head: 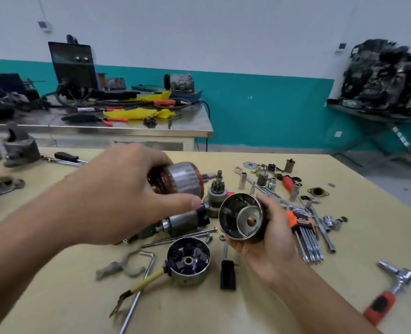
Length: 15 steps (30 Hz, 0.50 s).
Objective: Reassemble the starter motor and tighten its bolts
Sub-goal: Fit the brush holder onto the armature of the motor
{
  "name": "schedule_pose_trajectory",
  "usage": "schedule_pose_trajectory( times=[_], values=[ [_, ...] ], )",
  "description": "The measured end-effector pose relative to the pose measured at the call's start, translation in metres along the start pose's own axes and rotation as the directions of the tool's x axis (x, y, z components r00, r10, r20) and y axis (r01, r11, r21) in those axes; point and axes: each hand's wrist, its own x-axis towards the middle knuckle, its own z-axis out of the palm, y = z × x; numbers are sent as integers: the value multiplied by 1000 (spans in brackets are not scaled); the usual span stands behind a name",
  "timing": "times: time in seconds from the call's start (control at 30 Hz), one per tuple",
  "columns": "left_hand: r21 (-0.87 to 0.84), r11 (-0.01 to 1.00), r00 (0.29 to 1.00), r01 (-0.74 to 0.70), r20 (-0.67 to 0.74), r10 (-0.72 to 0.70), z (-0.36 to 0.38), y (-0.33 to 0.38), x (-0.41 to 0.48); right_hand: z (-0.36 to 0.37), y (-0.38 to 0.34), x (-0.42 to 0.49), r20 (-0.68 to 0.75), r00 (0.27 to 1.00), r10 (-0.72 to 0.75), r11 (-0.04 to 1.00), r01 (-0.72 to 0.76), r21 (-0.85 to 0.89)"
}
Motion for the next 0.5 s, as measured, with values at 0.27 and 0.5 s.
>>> schedule_pose_trajectory(
  times=[0.27,0.5],
  values=[
    [147,989,994,-23,105,8,62,27,14,0,-2,-2,-38,998,-47,996,44,-80],
    [152,988,998,-8,67,-2,74,33,20,6,6,-6,68,996,60,996,-64,57]
  ],
)
